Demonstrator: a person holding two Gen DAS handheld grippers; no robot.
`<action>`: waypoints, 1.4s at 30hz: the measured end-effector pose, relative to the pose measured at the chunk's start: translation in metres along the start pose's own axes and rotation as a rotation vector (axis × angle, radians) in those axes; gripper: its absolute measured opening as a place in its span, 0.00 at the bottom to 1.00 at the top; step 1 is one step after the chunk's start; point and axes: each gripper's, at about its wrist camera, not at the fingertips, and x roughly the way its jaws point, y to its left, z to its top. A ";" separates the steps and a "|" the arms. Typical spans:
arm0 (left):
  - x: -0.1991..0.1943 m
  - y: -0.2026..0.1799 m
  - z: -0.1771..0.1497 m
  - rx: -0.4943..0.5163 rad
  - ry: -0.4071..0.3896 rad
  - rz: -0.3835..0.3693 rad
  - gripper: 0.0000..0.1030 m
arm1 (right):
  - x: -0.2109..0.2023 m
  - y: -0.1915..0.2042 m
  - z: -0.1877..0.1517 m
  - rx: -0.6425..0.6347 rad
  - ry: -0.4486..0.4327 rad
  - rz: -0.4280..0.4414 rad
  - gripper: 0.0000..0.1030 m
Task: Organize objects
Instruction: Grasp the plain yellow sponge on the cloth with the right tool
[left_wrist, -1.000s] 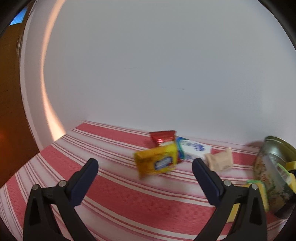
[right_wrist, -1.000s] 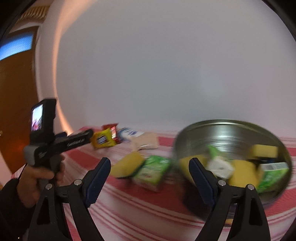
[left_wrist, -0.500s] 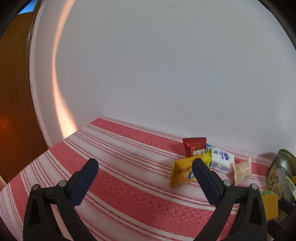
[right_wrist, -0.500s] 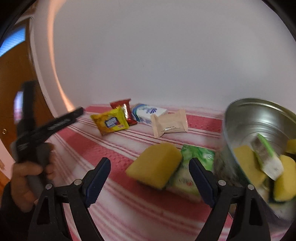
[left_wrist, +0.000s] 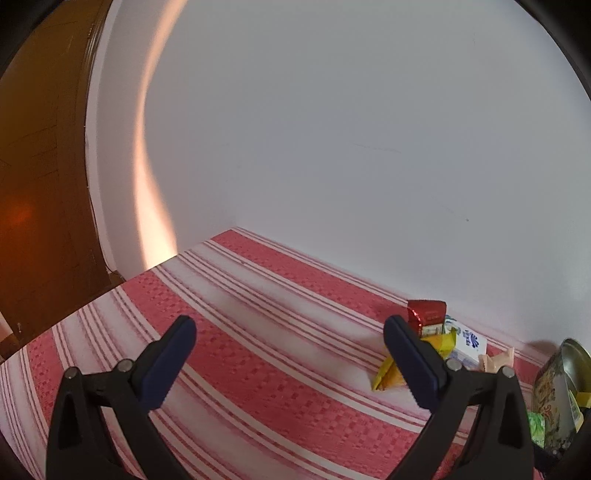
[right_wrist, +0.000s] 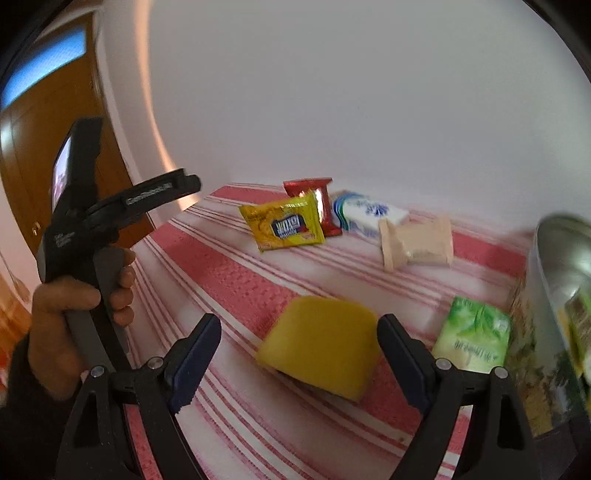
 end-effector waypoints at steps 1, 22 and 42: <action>-0.001 0.000 0.000 0.000 -0.002 -0.001 1.00 | 0.001 -0.005 -0.001 0.034 0.004 0.013 0.86; -0.005 -0.013 -0.004 0.054 0.008 -0.064 1.00 | 0.041 -0.007 0.004 0.093 0.131 -0.125 0.67; -0.071 -0.175 -0.095 0.575 0.155 -0.654 0.99 | -0.165 -0.083 -0.025 -0.033 -0.378 -0.516 0.68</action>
